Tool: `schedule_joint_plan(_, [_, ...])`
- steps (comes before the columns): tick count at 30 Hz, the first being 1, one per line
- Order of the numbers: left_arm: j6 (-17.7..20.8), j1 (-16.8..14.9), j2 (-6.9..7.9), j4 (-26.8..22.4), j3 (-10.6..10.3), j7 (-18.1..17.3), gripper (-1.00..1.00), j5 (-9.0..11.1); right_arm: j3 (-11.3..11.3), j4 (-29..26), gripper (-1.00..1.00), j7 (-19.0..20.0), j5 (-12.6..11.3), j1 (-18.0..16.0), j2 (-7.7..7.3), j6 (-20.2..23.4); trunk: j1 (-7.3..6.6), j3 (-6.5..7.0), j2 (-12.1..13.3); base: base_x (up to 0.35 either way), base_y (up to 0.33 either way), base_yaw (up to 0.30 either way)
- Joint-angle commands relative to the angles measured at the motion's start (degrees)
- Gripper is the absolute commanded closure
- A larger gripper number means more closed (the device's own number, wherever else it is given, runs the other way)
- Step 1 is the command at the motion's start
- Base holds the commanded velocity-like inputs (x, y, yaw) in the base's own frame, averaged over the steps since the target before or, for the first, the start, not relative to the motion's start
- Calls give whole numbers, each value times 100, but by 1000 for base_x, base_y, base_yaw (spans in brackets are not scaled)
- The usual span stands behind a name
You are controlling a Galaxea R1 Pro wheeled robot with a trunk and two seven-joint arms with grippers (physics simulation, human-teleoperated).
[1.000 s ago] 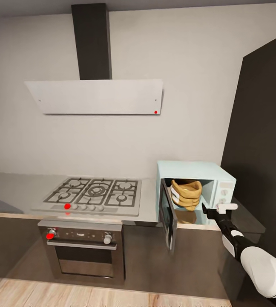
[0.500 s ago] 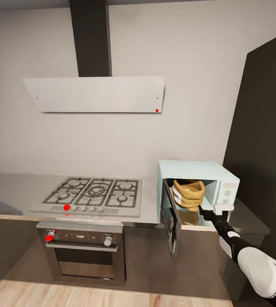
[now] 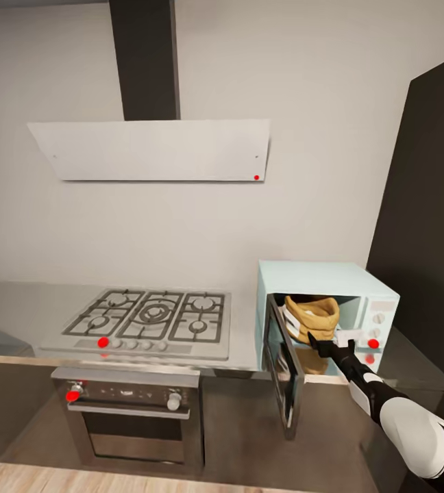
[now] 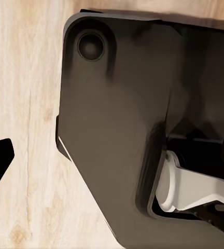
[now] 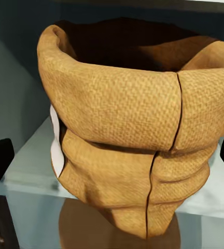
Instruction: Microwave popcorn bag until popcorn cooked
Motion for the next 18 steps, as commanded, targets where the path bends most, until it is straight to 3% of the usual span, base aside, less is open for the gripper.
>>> schedule_joint_plan(1, [11,3,-2,-8,39,2,-100,2,-49,5,-100,46,10,-2,-1,-9,2,-2,-3,141,1,0])
schedule_joint_plan(18, [9,3,-2,-8,37,2,-100,2,-49,7,-100,48,10,-2,-1,-9,2,-2,-3,164,0,0])
